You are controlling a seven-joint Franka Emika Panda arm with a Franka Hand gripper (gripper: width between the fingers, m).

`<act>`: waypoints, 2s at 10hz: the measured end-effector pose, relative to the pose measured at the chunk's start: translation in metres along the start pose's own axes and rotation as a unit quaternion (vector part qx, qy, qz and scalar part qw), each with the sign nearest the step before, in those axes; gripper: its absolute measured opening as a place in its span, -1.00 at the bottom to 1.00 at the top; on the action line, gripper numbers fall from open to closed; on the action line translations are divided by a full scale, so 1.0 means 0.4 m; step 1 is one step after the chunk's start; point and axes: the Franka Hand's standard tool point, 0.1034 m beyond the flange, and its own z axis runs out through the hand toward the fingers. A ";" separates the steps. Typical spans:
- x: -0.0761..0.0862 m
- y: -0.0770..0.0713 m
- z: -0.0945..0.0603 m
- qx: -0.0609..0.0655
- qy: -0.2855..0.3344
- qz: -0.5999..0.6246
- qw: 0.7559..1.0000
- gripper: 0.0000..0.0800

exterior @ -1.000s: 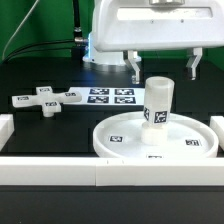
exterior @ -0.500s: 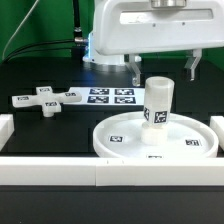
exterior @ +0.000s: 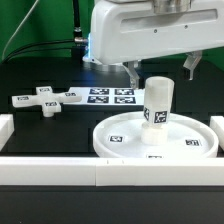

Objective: Assemble round table

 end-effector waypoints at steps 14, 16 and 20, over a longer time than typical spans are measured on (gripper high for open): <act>-0.006 0.008 0.027 0.008 0.003 0.083 0.997 0.01; -0.017 0.003 0.029 0.012 0.014 0.184 0.983 0.02; -0.037 -0.013 0.035 0.019 0.023 0.401 0.916 0.02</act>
Offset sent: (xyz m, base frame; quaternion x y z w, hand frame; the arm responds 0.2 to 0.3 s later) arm -0.0013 -0.0081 -0.0071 0.0017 -0.0009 -0.0190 0.9998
